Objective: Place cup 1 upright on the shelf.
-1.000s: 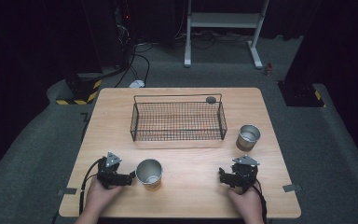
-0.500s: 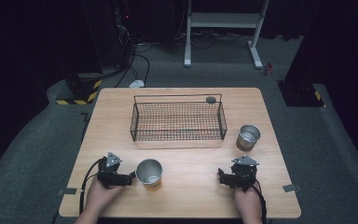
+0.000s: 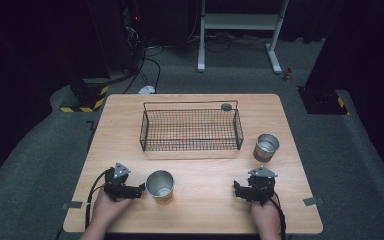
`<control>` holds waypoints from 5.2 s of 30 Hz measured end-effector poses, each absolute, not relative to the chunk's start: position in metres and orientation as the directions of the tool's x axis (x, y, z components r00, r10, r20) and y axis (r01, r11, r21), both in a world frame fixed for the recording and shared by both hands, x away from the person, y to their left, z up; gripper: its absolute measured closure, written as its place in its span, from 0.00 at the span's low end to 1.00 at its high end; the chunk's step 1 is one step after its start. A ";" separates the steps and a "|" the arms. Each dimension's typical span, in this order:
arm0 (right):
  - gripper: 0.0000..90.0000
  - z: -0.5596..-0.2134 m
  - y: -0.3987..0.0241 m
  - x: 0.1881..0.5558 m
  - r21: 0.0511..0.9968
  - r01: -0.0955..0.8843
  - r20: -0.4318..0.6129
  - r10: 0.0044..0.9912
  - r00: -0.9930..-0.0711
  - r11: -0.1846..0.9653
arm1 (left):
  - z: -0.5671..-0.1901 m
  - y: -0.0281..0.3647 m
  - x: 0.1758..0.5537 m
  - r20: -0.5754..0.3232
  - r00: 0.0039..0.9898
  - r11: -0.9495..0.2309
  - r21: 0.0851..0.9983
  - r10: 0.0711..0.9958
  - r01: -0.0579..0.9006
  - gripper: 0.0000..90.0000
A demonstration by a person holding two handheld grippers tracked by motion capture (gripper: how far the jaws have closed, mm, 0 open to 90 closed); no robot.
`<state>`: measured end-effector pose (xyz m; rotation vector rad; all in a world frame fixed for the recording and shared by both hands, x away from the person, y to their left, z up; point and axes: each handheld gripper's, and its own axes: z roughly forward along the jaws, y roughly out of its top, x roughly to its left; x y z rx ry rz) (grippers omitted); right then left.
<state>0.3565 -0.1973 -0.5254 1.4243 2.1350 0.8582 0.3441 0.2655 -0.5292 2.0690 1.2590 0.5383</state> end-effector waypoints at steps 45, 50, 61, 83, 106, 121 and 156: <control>0.10 -0.525 -0.197 0.356 0.698 0.660 -0.012 0.925 -0.379 0.279 | -0.471 0.273 0.311 0.008 0.511 -0.270 0.857 0.859 0.439 0.01; 0.10 -0.525 -0.197 0.356 0.698 0.659 -0.011 0.925 -0.380 0.279 | -0.464 0.273 0.307 -0.005 0.522 -0.253 0.871 0.853 0.422 0.01; 0.10 -0.525 -0.196 0.356 0.697 0.658 -0.010 0.922 -0.387 0.284 | -0.444 0.265 0.294 -0.004 0.565 -0.232 0.909 0.825 0.345 0.01; 0.10 -0.525 -0.196 0.356 0.699 0.655 -0.016 0.922 -0.388 0.288 | -0.446 0.221 0.282 -0.037 0.705 -0.264 0.912 0.709 0.313 0.01; 0.10 -0.525 -0.196 0.355 0.698 0.658 -0.012 0.923 -0.385 0.283 | -0.477 0.199 0.294 -0.025 0.722 -0.309 0.893 0.692 0.328 0.01; 0.10 -0.525 -0.196 0.355 0.698 0.654 -0.020 0.921 -0.388 0.291 | -0.487 0.197 0.299 -0.051 0.724 -0.295 0.891 0.688 0.343 0.01; 0.10 -0.525 -0.196 0.355 0.697 0.656 -0.013 0.920 -0.393 0.290 | -0.486 0.195 0.292 0.014 0.711 -0.313 0.904 0.703 0.292 0.15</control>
